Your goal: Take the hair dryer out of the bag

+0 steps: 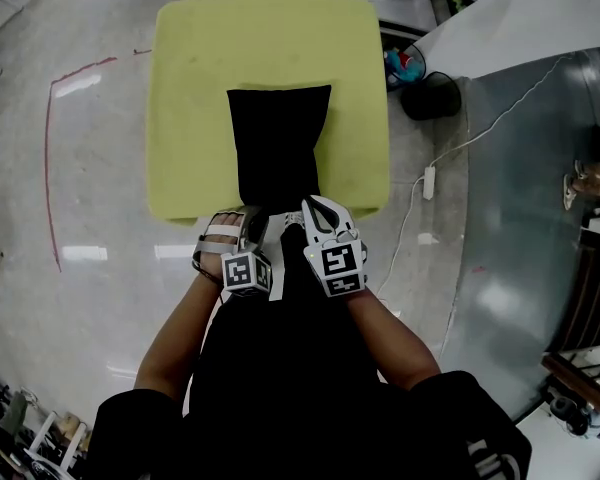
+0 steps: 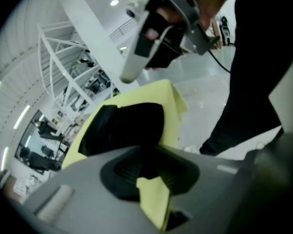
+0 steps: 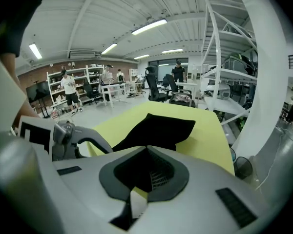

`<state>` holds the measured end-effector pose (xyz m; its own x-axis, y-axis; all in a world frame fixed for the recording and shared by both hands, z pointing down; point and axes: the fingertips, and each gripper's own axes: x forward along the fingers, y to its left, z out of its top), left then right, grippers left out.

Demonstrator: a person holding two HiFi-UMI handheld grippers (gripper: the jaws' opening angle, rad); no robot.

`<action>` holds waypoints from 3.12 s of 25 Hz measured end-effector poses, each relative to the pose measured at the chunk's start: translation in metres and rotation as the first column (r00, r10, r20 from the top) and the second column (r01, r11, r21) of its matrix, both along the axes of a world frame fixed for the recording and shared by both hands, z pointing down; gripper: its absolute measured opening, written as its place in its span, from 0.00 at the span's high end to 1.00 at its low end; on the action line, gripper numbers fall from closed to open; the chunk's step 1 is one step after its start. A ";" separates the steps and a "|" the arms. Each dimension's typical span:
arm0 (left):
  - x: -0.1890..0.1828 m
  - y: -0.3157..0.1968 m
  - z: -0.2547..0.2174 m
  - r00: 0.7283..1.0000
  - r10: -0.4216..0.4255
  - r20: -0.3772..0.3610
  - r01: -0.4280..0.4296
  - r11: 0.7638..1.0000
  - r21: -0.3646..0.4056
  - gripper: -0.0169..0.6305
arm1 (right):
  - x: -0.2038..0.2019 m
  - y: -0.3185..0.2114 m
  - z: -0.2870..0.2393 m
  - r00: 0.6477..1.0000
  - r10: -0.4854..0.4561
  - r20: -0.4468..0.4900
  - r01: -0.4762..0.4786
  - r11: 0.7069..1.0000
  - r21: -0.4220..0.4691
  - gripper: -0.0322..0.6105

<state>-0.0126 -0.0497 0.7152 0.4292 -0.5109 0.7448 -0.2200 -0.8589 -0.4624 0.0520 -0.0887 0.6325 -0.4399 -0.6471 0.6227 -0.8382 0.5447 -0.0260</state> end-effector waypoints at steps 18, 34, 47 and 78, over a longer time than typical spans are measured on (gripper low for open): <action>0.005 -0.072 -0.078 0.944 -0.183 -0.276 0.105 0.956 -0.274 0.95 | -0.021 0.022 0.014 0.993 -0.104 0.062 0.105 0.994 -0.018 0.94; 0.004 -0.150 -0.115 0.910 -0.226 -0.348 0.143 0.958 -0.247 0.95 | -0.058 -0.053 0.029 0.999 0.001 0.043 -0.001 1.000 -0.006 0.94; 0.013 -0.163 -0.126 0.842 -0.288 -0.457 0.126 0.927 -0.353 0.95 | -0.050 -0.102 0.049 0.976 0.219 0.004 -0.219 0.974 -0.053 0.92; -0.018 -0.168 -0.117 0.797 -0.362 -0.484 0.143 0.891 -0.430 0.95 | -0.049 -0.137 0.120 0.976 0.145 -0.165 -0.181 0.957 -0.225 0.55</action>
<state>-0.0307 -0.2179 0.5987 0.7061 -0.4068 0.5796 -0.5696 -0.8126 0.1237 0.0027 -0.2258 0.7524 -0.2344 -0.5279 0.8163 -0.9195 0.3931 -0.0099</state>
